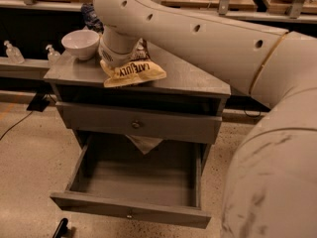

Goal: Place brown chip bag into middle drawer

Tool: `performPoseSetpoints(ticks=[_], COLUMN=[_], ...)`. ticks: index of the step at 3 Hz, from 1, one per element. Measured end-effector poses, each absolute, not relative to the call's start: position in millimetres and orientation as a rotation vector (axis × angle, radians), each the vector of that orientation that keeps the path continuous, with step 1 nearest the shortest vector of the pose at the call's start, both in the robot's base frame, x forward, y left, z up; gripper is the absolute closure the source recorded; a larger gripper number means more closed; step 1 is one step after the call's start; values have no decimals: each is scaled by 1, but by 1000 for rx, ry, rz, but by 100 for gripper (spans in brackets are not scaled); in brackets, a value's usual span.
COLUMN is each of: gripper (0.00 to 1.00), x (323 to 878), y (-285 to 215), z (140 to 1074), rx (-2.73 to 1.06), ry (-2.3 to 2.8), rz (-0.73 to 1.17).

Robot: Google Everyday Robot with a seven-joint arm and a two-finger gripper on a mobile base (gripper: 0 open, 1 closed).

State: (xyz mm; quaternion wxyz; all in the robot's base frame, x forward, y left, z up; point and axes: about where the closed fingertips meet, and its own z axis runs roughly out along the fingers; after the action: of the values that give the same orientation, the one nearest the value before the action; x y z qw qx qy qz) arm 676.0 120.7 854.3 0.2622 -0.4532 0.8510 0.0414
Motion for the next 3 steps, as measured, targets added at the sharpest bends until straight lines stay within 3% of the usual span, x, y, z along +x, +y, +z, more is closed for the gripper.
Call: performPoseSetpoints(ticks=[3], gripper=[100], x=[676], y=[121], z=[855], rx=[-1226], ry=[2302], rz=[112])
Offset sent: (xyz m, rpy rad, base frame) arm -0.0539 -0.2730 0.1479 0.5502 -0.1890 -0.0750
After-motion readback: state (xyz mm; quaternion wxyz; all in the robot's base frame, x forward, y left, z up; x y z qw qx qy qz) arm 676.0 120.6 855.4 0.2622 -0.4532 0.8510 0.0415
